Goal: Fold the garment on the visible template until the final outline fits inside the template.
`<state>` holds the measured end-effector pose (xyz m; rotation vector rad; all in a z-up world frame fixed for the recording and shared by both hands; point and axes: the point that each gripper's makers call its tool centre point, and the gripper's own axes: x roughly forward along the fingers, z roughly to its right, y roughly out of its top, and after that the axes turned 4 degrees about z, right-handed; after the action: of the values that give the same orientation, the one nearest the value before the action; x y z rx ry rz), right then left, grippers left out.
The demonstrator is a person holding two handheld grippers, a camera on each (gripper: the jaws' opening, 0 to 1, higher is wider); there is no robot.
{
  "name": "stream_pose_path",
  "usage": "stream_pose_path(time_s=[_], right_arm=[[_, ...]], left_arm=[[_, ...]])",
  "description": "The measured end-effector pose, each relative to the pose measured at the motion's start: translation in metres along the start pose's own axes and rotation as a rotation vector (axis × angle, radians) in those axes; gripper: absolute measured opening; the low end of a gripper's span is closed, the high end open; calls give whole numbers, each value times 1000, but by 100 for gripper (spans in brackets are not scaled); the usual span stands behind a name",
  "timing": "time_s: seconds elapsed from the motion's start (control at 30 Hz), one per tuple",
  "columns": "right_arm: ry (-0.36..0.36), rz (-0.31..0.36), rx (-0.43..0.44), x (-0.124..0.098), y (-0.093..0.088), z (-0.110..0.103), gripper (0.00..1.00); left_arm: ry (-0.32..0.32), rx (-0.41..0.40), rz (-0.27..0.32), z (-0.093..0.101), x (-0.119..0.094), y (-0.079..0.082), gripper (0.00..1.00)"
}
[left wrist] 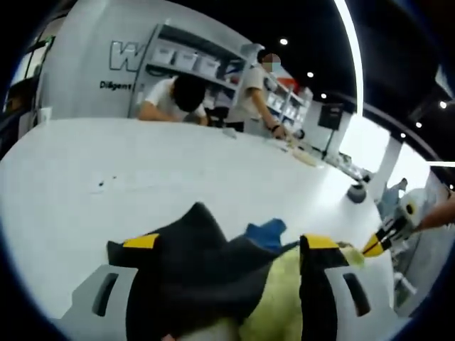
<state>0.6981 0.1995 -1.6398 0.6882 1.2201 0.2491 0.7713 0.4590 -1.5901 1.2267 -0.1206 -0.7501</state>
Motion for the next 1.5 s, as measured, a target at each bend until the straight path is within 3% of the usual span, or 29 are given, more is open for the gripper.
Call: stream_pose_path(time_s=[0.2,0.57,0.7,1.0,1.1,1.27,1.5], right_arm=[[-48,-23,55,-4,-24,16,0],[-105,-18,133,-9,-35,20,0],[-116,-13,144,-8,-37,19,0],[-141,2,180,-7,-36,21,0],[-150,11,199,-7,-34,23,0],[-153,15,211,-6,-35,23,0],[-152,19,232,-4,-36,24,0]], left_arm=[[-37,21,-1,12,10,6,52],[-106,60,-8,20,41,23,24],[-105,69,-11,17,55,26,0],[-88,73,-29,0,95,24,0],[-103,73,-34,8,108,27,0],[-108,87,-45,0,130,28,0],[-71,85,-62,-11,146,23,0]])
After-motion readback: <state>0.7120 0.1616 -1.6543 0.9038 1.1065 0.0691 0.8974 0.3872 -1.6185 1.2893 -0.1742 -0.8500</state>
